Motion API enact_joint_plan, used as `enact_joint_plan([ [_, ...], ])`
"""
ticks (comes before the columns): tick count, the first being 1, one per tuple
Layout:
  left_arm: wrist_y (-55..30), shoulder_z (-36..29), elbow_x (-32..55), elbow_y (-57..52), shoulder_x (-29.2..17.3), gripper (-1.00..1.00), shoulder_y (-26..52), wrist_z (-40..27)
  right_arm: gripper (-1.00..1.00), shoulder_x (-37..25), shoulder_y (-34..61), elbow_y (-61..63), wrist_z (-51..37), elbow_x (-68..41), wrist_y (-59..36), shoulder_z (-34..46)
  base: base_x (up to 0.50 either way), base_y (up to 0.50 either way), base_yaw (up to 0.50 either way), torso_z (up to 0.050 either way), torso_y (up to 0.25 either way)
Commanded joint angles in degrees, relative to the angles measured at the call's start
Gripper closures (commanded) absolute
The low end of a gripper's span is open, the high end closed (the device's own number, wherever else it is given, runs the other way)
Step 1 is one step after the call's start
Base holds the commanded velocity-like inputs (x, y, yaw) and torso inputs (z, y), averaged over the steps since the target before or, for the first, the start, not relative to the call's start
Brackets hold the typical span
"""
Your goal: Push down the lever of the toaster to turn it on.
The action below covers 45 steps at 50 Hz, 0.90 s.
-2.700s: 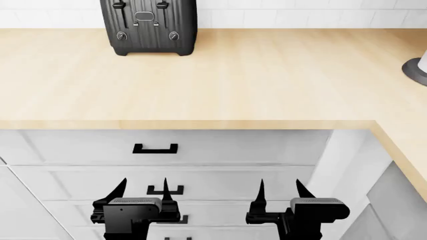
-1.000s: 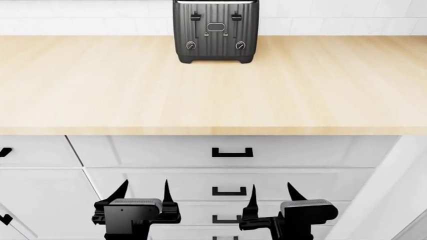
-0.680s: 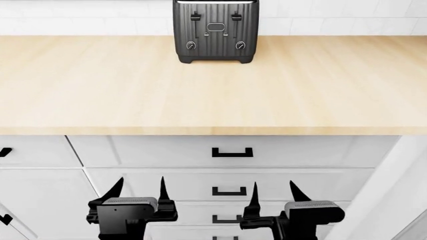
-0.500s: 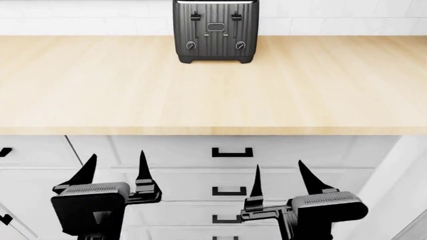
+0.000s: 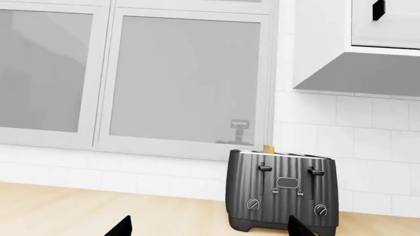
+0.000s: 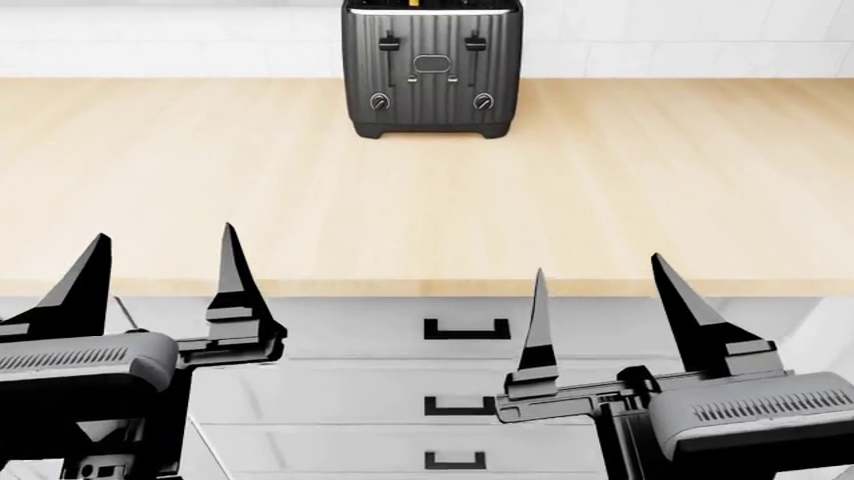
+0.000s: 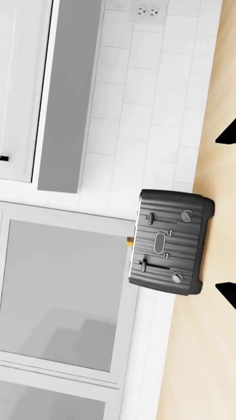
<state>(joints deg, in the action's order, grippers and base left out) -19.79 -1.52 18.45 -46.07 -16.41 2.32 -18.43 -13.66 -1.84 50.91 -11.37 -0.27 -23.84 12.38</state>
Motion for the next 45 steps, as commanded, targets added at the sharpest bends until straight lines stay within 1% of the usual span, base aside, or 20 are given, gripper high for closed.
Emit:
enact_joint_plan([
  [1,-0.11,0.59,0.97,-1.45,-0.87,-1.0,-0.6,-0.53,-1.0,-0.88,-2.81,5.39,-0.93,0.72,-1.6,0.85,0.5,0.0,0.0,0.0,0.0],
  [4,0.11,1.0,1.43,-1.6,-1.06,-1.0,-0.93,-0.57,-1.0,-1.05,-4.03,6.44,-1.5,1.58,-1.68,1.51,0.5,0.01,0.0,0.0,0.0],
  [9,0.48,0.86,1.5,-1.16,-1.07,-1.0,-1.01,-0.72,-1.0,-1.38,-4.59,6.78,-2.02,2.78,-1.98,2.21,0.5,0.29,0.0,0.0,0.0],
  [15,0.9,0.46,1.33,-0.61,-1.17,-1.0,-1.11,-0.79,-1.0,-1.39,-3.21,5.1,-2.18,3.14,-3.19,2.37,0.43,0.43,0.0,0.0,0.0],
  [23,1.12,0.43,1.71,-0.48,-1.39,-1.0,-1.13,-1.0,-1.0,-1.2,-2.0,4.33,-2.25,2.39,-3.66,2.1,0.23,0.5,0.0,0.0,0.0],
  [32,1.57,-0.43,1.15,0.05,-1.65,-1.0,-1.21,-1.09,-1.0,-1.39,-3.16,4.52,-2.49,1.08,-2.85,1.23,0.24,0.5,0.0,0.0,0.0],
  [40,1.76,-0.47,1.49,0.86,-1.8,-1.0,-0.79,-1.21,-1.0,-1.38,-2.86,3.18,-2.54,0.02,-1.95,0.9,0.45,0.37,0.0,0.0,0.0],
  [45,2.24,-0.97,1.2,0.95,-1.84,-1.0,-1.12,-1.21,-1.0,-1.43,-2.92,2.94,-2.71,-0.48,-1.44,0.59,0.45,0.2,0.0,0.0,0.003],
])
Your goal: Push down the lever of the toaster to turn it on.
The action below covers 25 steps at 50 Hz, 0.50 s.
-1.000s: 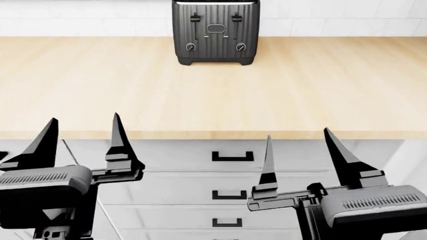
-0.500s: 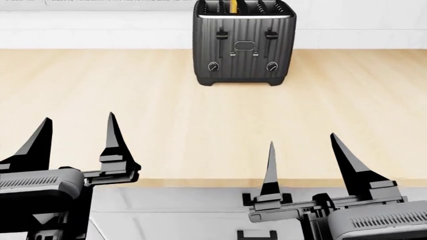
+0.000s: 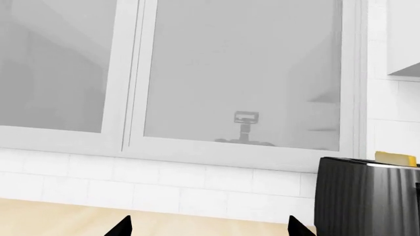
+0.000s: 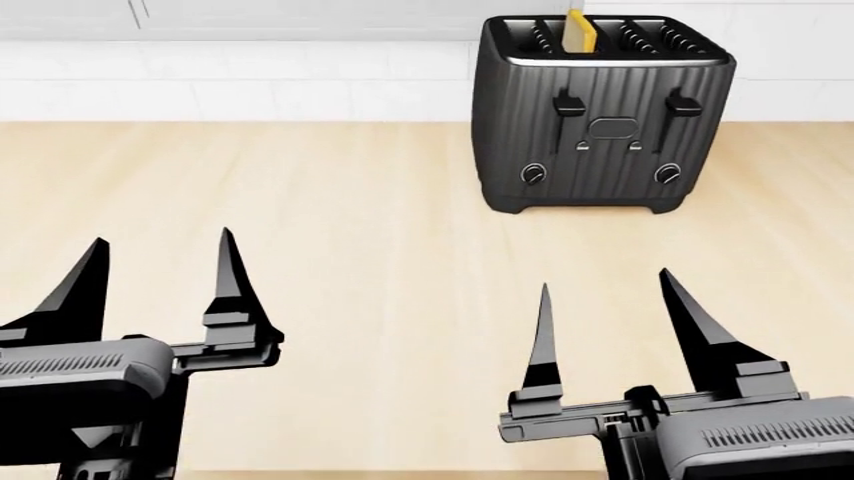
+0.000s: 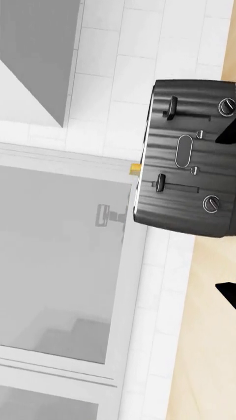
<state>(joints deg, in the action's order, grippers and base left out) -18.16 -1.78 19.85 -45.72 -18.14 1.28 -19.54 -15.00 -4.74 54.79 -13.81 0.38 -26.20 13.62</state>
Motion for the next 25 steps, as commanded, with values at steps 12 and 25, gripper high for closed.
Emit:
enact_joint_plan([
  [12,2.47,-1.79,-1.05,1.62,-0.42,-1.0,-1.41,0.34,-1.0,0.29,1.83,-1.83,-0.2,-4.83,0.82,-3.24,0.03,0.0,0.0,0.0,0.0],
  [25,3.56,-2.49,-1.15,2.97,-0.53,-1.0,-2.0,0.71,-1.0,0.32,23.73,-5.78,2.84,-12.92,-17.37,-8.34,0.0,0.0,0.0,0.0,0.0],
])
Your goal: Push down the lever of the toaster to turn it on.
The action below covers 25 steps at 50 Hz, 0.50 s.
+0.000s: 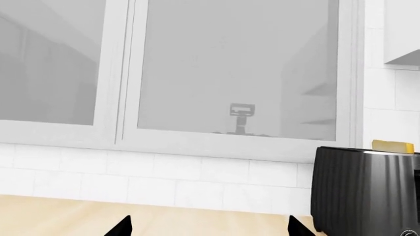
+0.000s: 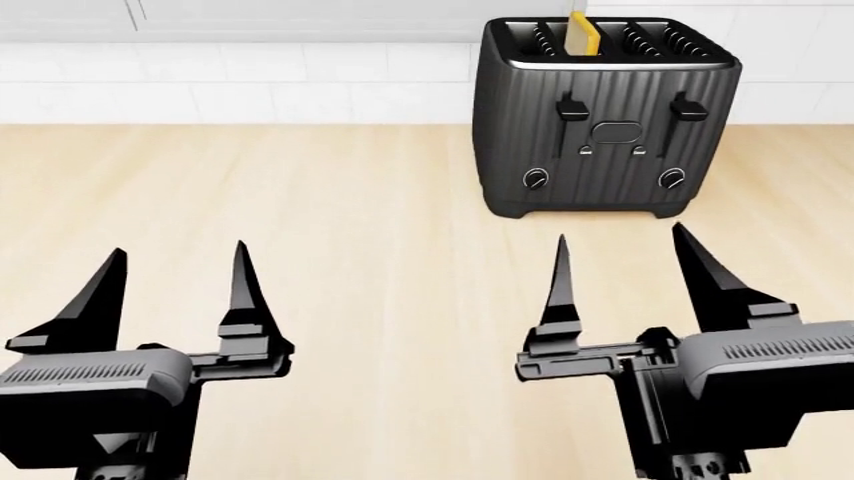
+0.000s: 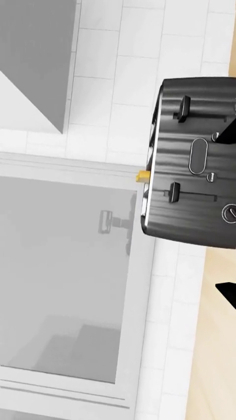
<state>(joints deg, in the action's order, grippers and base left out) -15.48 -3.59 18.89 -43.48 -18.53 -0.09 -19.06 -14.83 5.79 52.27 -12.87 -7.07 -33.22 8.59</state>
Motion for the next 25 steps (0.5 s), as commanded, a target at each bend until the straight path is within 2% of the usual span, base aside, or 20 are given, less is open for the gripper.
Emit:
enact_joint_plan([
  [1,0.94,-0.74,-0.19,0.78,-0.16,-1.0,-0.64,0.26,-1.0,0.2,13.99,-3.92,2.01,-5.69,-10.61,-3.42,0.0,0.0,0.0,0.0,0.0],
  [13,1.52,-1.11,-0.16,1.8,-0.25,-1.0,-0.53,0.33,-1.0,1.45,24.2,-18.52,3.24,-6.57,-10.37,-3.78,0.0,0.0,0.0,0.0,0.0],
  [25,2.29,-1.37,-0.12,2.55,-0.42,-1.0,-1.01,0.42,-1.0,2.4,29.74,-25.2,2.75,-6.77,-11.91,-3.2,0.0,0.0,0.0,0.0,0.0],
])
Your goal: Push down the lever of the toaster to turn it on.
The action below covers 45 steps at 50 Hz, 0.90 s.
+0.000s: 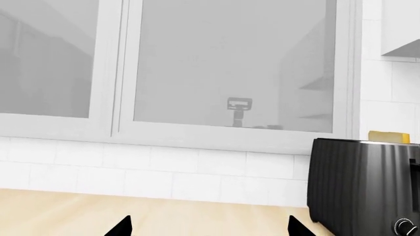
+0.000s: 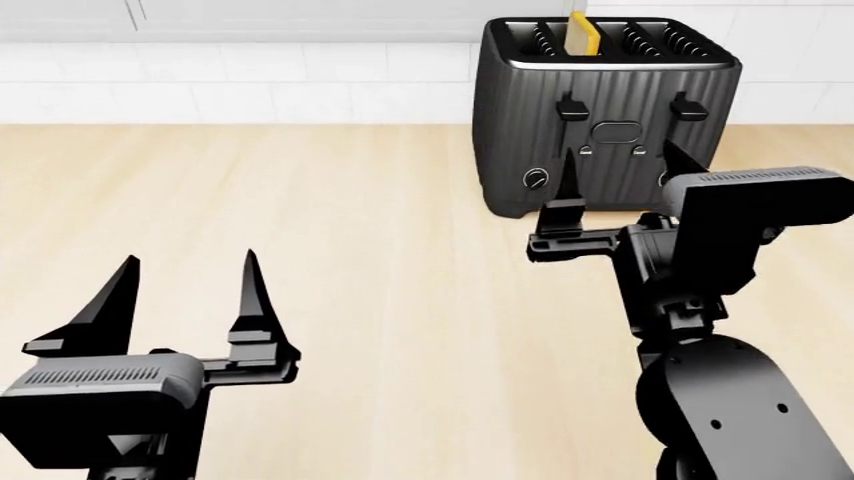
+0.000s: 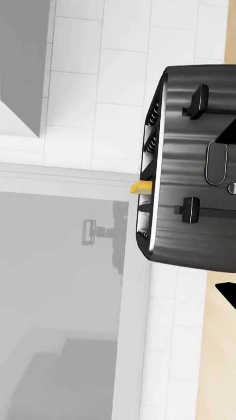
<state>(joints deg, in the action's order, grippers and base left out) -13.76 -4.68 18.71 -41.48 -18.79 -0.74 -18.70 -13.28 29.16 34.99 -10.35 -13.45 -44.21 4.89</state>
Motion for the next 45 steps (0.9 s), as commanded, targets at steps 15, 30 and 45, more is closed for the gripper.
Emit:
enact_joint_plan([
  [15,1.3,-0.83,-0.01,2.15,-0.31,-1.0,-0.15,0.29,1.0,2.2,12.44,-20.81,1.09,1.64,5.02,3.85,0.0,0.0,0.0,0.0,0.0],
  [30,2.06,-1.08,-0.1,2.85,-0.75,-1.0,-0.82,0.4,1.0,4.01,17.54,-32.14,2.55,1.8,10.84,5.37,0.0,0.0,0.0,0.0,0.0],
  [45,2.77,-1.25,0.0,3.92,-1.04,-1.0,-0.99,0.53,1.0,5.56,21.9,-44.74,1.82,3.09,17.1,6.04,0.0,0.0,0.0,0.0,0.0],
])
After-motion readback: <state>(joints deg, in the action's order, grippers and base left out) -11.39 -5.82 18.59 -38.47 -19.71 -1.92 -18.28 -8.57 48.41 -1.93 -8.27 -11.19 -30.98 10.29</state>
